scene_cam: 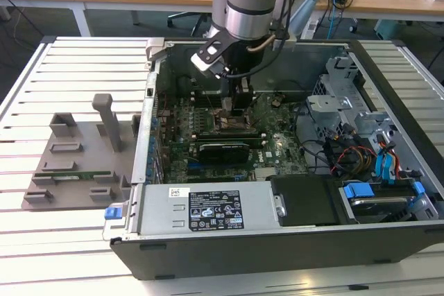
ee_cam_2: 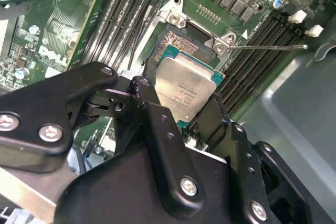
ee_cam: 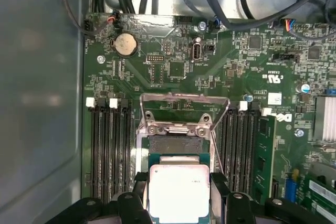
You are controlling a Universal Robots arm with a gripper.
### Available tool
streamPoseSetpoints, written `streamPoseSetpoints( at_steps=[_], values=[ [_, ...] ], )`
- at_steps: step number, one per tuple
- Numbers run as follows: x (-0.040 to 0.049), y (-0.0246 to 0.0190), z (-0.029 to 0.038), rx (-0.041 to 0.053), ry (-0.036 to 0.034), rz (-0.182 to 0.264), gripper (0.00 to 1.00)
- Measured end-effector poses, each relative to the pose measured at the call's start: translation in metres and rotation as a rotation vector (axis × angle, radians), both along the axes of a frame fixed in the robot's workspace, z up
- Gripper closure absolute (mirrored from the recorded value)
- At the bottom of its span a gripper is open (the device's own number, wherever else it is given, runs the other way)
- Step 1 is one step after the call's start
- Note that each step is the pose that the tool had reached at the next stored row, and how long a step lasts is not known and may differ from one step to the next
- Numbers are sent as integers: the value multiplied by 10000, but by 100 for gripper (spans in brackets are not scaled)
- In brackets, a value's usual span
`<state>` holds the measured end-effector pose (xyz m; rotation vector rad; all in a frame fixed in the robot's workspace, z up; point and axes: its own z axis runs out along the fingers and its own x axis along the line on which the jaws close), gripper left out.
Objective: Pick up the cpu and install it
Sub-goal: 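Place the cpu into insertion slot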
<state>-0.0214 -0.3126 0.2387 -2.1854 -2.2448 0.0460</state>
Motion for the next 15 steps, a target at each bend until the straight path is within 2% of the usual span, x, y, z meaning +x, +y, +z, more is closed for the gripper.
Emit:
streamPoseSetpoints(
  at_steps=[6,8,13,15],
  values=[
    [-1,0,-97,1,-1,-333,45],
    [0,-4,-123,0,0,-333,45],
    [-6,-15,-253,1,-1,-333,45],
    [-10,-15,-282,0,0,-331,45]
  ],
)
